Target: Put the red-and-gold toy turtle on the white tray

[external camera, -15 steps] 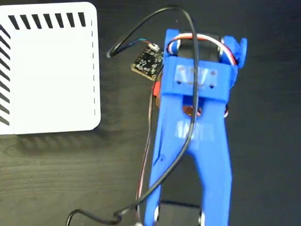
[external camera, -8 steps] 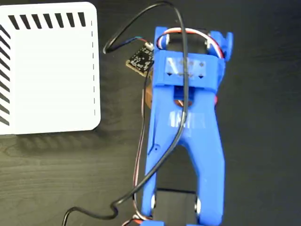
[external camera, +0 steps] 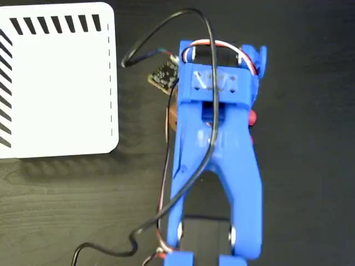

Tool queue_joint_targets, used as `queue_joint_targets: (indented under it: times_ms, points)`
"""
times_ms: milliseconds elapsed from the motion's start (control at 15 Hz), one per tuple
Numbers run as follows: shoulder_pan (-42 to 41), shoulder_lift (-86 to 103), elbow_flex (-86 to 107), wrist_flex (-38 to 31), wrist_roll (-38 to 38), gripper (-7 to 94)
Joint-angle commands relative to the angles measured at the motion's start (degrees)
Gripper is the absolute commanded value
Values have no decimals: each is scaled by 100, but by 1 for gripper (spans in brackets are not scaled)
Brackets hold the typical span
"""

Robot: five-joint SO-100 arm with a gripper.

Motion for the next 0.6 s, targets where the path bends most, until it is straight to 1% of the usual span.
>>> queue_joint_targets:
  times_ms: [0,533]
  points:
    - [35,123,44,-62,141,71]
    - [70,-149,211,-545,149,71]
